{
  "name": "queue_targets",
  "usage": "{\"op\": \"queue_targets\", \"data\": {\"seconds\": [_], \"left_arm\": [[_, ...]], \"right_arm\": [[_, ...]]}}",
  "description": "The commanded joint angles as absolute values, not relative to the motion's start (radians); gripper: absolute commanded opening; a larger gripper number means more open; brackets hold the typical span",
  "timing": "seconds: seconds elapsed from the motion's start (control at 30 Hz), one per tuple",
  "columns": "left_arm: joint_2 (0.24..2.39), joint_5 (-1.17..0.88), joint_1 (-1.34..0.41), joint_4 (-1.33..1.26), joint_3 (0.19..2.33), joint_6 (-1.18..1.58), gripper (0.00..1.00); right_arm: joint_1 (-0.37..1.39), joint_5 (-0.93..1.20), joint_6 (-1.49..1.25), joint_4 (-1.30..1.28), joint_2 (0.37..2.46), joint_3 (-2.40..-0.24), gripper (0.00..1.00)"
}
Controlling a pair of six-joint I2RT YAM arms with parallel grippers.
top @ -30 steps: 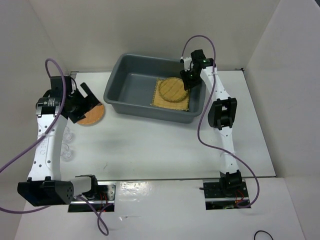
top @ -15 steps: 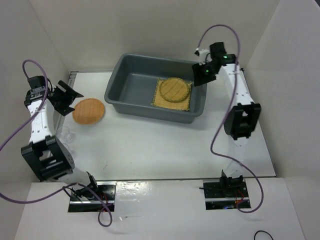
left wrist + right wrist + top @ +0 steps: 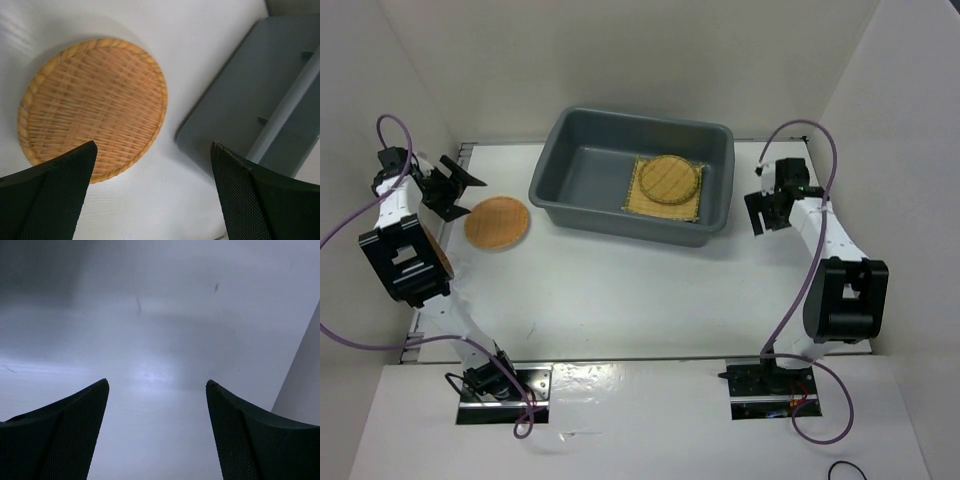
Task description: Place the mixed dishes into the plastic bin
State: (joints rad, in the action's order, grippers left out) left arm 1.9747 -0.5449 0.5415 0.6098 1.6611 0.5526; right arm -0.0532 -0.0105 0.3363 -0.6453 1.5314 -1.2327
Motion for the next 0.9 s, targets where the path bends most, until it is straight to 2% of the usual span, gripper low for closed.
{"op": "queue_targets", "data": {"seconds": [0.0, 0.07, 0.33, 0.63, 0.87], "left_arm": [[2.02, -0.54, 0.557, 0.617, 1.624, 0.483, 1.0], [2.032, -0.473, 0.557, 0.632, 1.614, 0.445, 1.0], [2.083, -0.319, 0.557, 0.653, 1.605, 0.41, 1.0], [2.14, -0.275, 0.557, 0.635, 1.603, 0.411, 1.0], [2.049, -0.363, 0.557, 0.623, 1.604, 0.42, 1.0]], "right_arm": [[-0.063, -0.21, 0.304, -0.516, 1.485, -1.123, 0.83], [-0.04, -0.274, 0.292, -0.471, 1.476, -1.063, 0.83], [-0.04, -0.293, 0.291, -0.46, 1.404, -0.908, 0.83], [-0.04, -0.282, 0.301, -0.451, 1.394, -0.884, 0.83], [-0.04, -0.261, 0.301, -0.451, 1.394, -0.864, 0.83]]}}
